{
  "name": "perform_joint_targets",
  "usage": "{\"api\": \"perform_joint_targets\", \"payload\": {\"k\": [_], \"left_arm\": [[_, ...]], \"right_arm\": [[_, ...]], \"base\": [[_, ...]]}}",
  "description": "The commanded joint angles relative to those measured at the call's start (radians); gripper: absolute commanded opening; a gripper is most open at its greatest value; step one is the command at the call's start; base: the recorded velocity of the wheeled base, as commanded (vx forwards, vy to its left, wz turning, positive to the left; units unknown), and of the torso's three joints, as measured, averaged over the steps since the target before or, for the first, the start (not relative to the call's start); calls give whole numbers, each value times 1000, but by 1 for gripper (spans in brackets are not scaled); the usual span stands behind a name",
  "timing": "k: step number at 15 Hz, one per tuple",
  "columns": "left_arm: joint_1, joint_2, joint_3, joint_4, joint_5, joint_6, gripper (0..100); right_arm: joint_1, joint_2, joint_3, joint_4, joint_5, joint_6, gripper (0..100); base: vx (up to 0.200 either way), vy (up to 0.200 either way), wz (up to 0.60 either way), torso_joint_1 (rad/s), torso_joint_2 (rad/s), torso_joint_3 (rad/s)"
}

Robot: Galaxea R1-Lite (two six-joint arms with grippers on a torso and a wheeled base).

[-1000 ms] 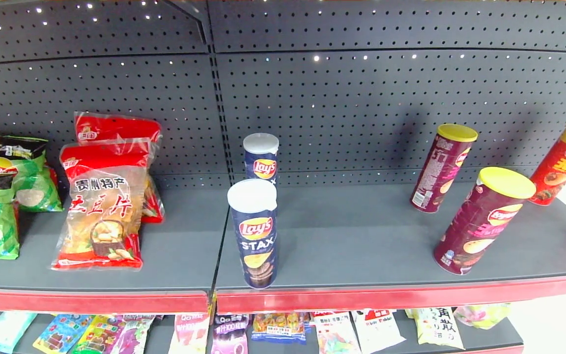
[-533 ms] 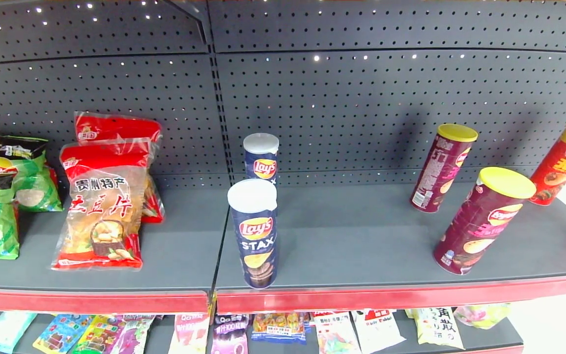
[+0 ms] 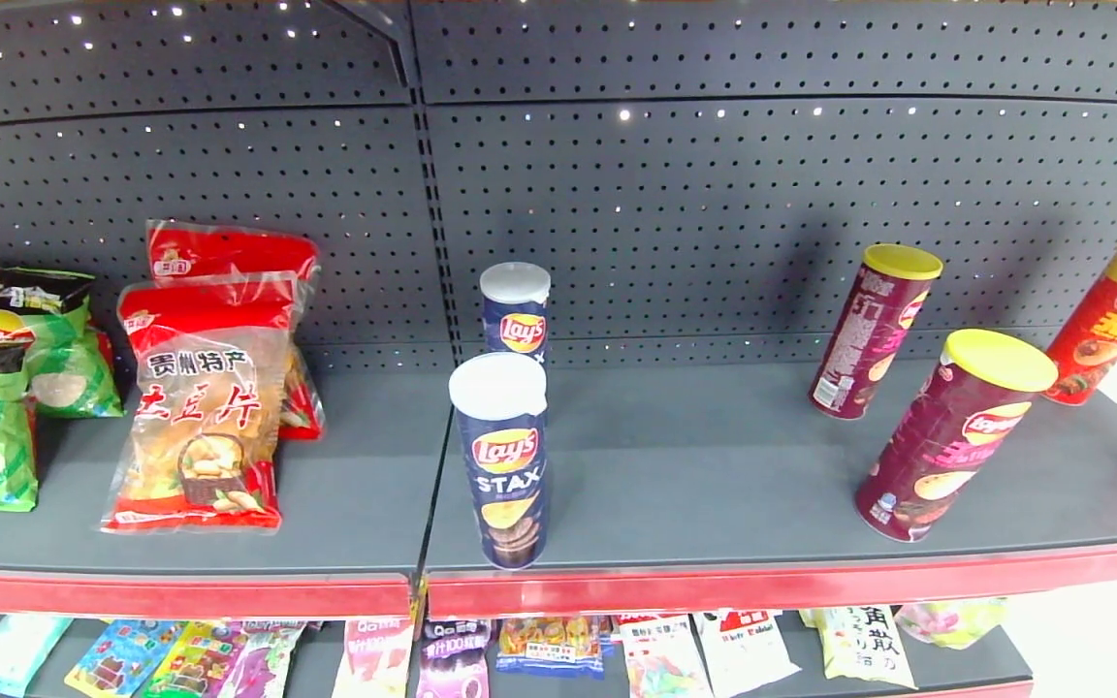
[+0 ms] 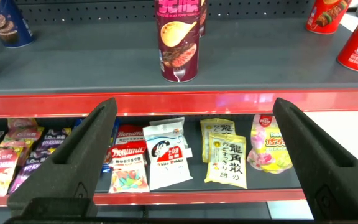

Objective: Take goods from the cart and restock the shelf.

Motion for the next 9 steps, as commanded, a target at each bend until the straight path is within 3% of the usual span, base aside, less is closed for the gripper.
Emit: {"api": "perform_joint_targets", "payload": {"k": [1, 9], "left_arm": [[20, -56, 0, -3, 71, -9, 100], [20, -56, 0, -2, 68, -4, 100]], "right_arm": [[1, 1, 0, 0, 0, 0, 100], [1, 1, 0, 0, 2, -1, 100]], "base": [[0, 0, 0, 0, 0, 0], [0, 0, 0, 0, 0, 0]]}}
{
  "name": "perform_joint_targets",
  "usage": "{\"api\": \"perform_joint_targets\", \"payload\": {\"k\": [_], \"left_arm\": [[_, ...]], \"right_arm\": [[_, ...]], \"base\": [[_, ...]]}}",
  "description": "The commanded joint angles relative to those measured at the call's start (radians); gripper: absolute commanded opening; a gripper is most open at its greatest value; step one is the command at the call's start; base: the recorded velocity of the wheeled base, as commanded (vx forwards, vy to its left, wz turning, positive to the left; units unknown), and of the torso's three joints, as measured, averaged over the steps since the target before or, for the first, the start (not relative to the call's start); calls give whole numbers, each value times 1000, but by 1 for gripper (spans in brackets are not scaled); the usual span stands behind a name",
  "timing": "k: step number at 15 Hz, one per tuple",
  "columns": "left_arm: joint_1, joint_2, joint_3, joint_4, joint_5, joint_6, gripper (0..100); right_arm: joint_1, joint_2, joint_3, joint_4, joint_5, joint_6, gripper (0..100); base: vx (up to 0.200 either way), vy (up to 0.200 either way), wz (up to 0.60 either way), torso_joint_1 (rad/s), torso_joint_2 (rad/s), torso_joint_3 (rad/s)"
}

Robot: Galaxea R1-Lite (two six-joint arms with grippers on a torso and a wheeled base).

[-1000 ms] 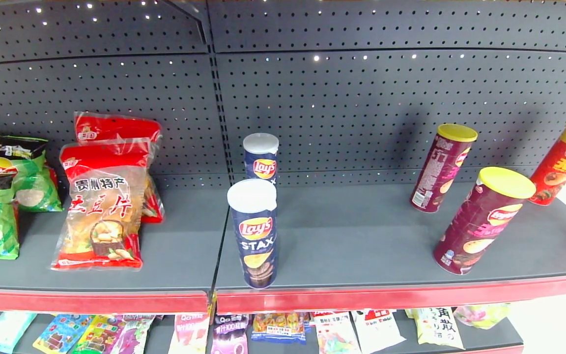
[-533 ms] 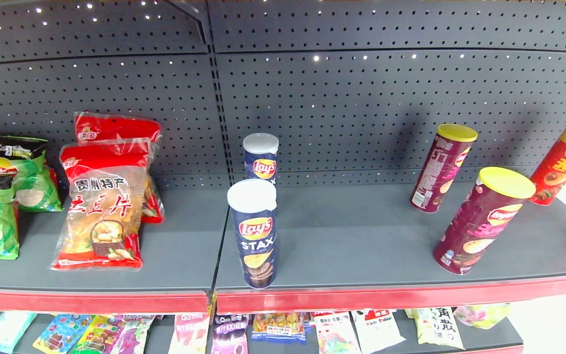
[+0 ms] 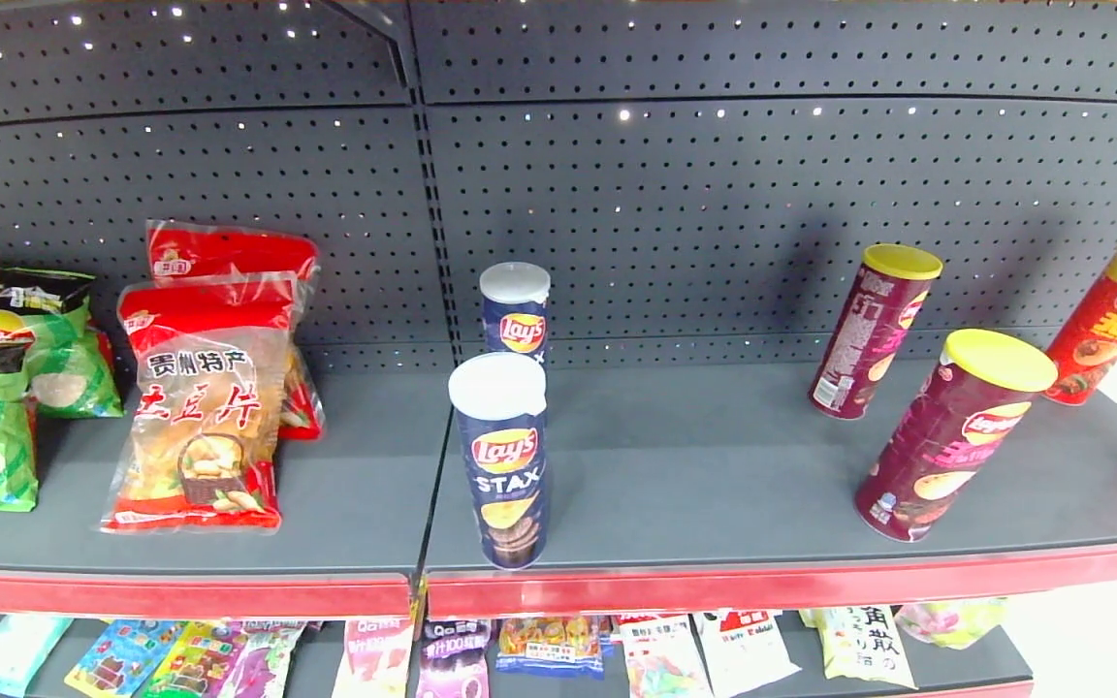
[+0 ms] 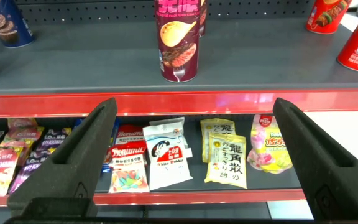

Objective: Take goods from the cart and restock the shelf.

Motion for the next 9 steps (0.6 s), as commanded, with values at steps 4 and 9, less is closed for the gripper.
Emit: {"api": "perform_joint_targets", "payload": {"k": [4, 9], "left_arm": [[0, 0, 0, 0, -20, 19, 100], [0, 0, 0, 0, -31, 25, 100]], "right_arm": [[0, 1, 0, 0, 2, -1, 100], [2, 1, 0, 0, 2, -1, 100]], "base": [[0, -200, 0, 0, -5, 5], [0, -200, 0, 8, 2, 2]]}}
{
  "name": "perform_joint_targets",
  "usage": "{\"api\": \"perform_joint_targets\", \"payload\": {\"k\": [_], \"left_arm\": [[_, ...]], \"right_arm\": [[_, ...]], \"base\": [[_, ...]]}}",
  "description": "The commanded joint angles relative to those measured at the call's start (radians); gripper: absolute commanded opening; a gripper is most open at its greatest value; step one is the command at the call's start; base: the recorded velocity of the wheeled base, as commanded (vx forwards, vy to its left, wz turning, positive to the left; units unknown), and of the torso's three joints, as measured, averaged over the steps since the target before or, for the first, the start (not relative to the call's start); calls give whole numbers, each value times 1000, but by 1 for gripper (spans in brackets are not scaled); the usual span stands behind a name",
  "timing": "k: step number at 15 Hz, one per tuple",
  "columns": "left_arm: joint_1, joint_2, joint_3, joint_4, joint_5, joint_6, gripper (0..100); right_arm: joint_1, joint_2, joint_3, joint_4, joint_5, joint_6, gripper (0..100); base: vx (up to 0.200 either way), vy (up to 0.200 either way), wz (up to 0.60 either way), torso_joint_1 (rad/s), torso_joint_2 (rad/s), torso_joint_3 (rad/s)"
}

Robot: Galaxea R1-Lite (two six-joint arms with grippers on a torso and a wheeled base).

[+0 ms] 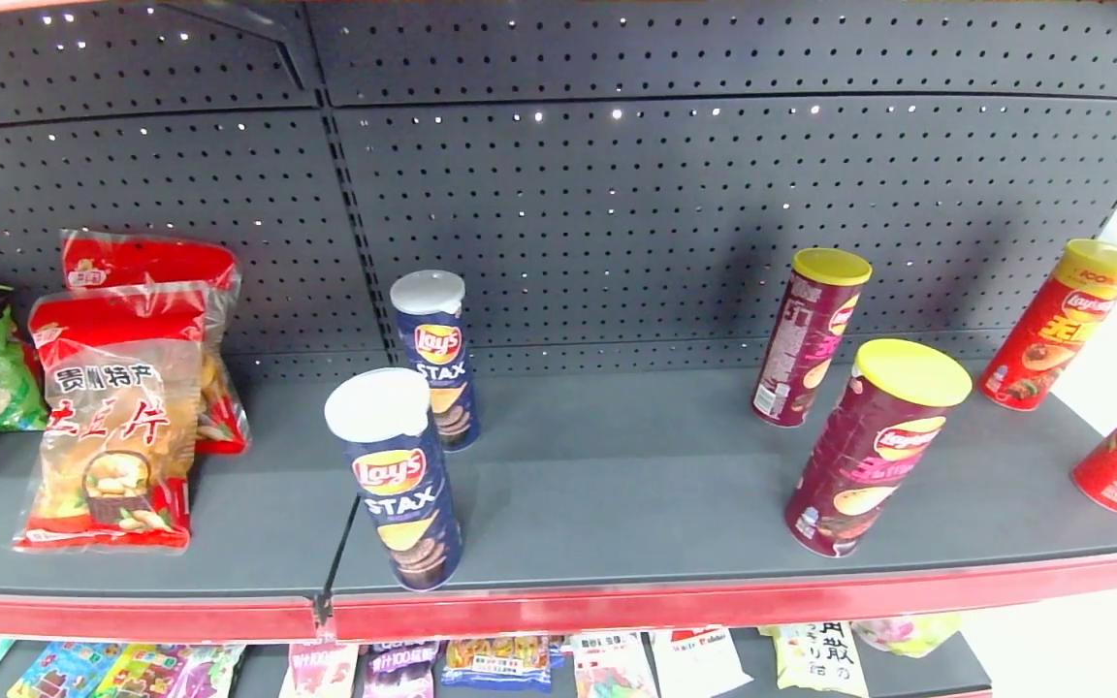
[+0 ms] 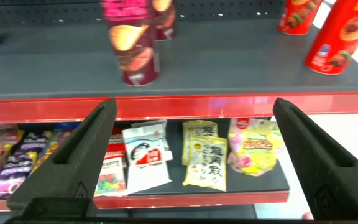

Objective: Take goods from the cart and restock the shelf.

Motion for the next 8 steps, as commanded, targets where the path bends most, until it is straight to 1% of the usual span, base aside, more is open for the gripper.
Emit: {"api": "perform_joint_targets", "payload": {"k": [1, 2, 8], "left_arm": [[0, 1, 0, 0, 1, 0, 100], [0, 1, 0, 0, 1, 0, 100], [0, 1, 0, 0, 0, 0, 100]], "right_arm": [[0, 1, 0, 0, 0, 0, 100], [0, 1, 0, 0, 0, 0, 100], [0, 1, 0, 0, 0, 0, 100]], "base": [[-200, -200, 0, 7, -2, 7], [-200, -200, 0, -2, 12, 2], [-200, 0, 0, -5, 2, 6]]}}
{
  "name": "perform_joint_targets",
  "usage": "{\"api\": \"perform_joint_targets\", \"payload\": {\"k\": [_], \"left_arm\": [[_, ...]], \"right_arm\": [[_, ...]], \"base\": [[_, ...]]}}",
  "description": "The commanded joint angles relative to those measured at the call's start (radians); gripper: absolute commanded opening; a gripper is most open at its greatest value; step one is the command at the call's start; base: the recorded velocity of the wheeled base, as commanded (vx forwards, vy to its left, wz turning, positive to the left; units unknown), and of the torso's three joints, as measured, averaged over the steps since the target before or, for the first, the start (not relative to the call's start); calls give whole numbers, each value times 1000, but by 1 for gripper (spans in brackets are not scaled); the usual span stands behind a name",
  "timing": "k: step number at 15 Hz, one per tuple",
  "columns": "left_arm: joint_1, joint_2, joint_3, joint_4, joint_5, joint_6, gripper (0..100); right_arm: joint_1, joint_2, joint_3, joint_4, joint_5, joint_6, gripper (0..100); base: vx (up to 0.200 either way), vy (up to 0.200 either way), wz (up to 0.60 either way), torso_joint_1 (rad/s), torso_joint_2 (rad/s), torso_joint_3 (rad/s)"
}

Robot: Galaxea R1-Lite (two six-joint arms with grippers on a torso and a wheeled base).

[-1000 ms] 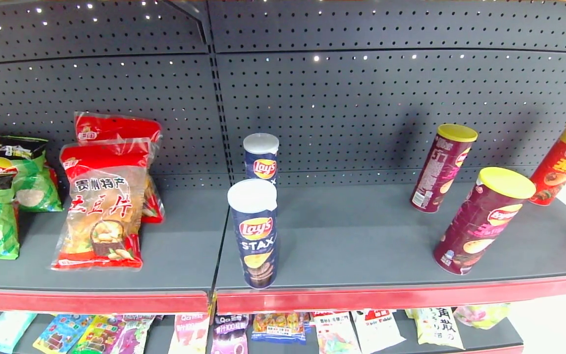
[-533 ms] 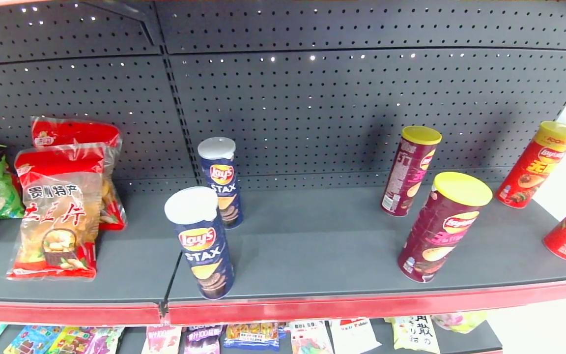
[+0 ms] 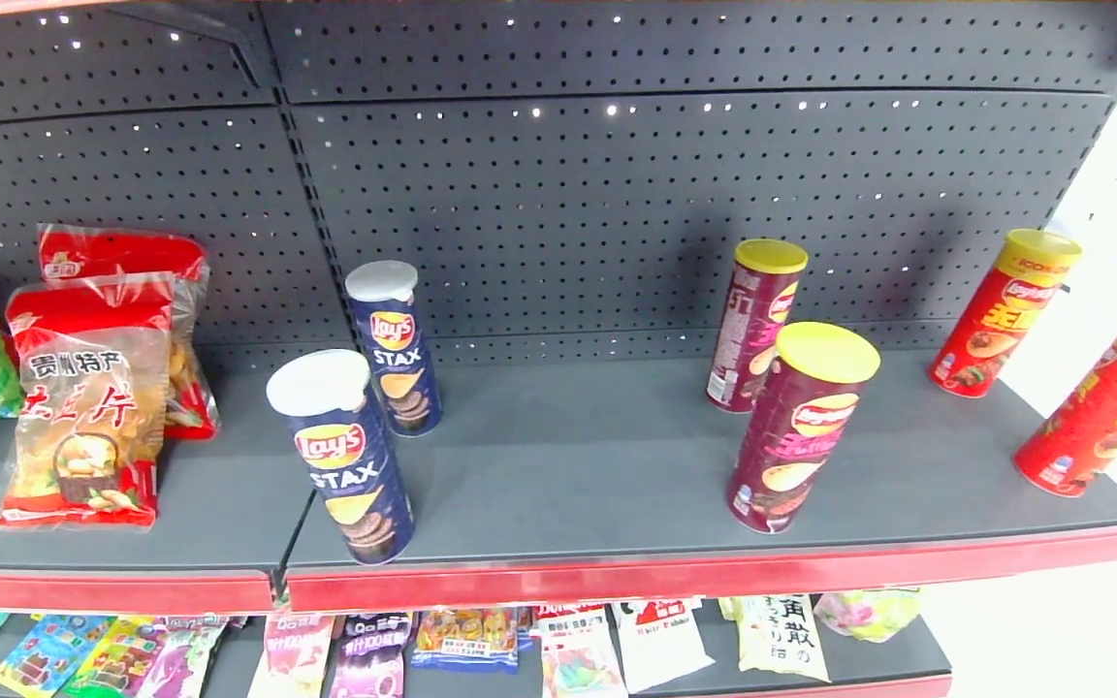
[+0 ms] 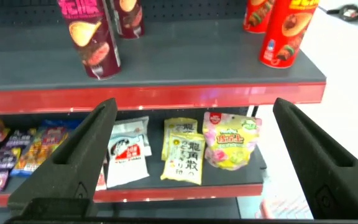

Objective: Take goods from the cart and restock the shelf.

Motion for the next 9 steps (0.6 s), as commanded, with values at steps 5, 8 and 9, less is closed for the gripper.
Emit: {"api": "perform_joint_targets", "payload": {"k": [5, 8, 9], "left_arm": [[0, 1, 0, 0, 1, 0, 100], [0, 1, 0, 0, 1, 0, 100], [0, 1, 0, 0, 1, 0, 100]], "right_arm": [[1, 1, 0, -2, 0, 0, 100], [1, 1, 0, -2, 0, 0, 100], [1, 1, 0, -2, 0, 0, 100]], "base": [[0, -40, 0, 10, 1, -4], [0, 0, 0, 0, 0, 0], [0, 0, 0, 0, 0, 0]]}}
